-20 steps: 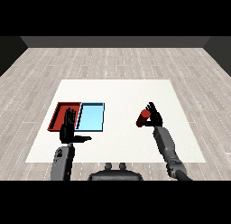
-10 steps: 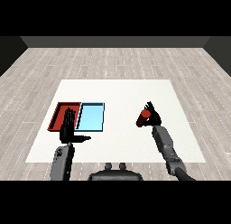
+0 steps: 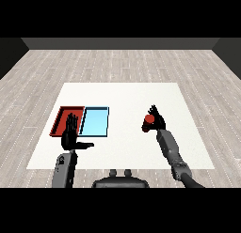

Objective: Pick the red can and put it in the red box

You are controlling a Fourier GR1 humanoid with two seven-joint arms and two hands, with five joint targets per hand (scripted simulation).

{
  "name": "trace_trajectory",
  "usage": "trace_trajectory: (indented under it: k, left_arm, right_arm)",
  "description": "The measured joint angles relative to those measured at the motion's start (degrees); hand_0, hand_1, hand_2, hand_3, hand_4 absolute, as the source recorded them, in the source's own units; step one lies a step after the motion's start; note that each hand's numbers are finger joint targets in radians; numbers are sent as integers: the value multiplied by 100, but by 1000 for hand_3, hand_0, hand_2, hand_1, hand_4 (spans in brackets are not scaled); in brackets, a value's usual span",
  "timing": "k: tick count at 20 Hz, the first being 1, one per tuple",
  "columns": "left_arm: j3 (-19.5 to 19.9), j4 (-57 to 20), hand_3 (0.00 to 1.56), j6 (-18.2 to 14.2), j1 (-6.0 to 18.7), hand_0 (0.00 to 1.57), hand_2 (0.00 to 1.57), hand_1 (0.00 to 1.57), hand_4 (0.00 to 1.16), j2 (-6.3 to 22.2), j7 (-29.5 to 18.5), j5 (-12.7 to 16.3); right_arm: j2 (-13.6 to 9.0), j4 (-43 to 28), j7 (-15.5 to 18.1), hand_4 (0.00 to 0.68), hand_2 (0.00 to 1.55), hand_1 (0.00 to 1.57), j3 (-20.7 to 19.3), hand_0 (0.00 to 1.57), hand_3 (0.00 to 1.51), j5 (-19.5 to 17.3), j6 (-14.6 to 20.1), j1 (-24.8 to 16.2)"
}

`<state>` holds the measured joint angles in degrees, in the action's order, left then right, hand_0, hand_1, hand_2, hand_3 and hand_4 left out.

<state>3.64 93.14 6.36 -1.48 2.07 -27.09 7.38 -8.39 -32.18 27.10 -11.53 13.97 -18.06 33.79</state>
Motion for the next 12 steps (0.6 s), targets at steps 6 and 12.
trace_trajectory:
  k: [6, 12]
  left_arm:
    - [98, -69, 0, 65, 66, 0, 0, 0, 0, 72, 20, 91]
    - [150, -7, 0, 81, 152, 0, 0, 0, 0, 105, 109, 168]
  right_arm:
    - [8, 319, 124, 0, 0, 0, 19, 0, 0, -101, 68, 187]
    - [27, 395, 11, 0, 0, 0, 35, 0, 0, -134, 194, 230]
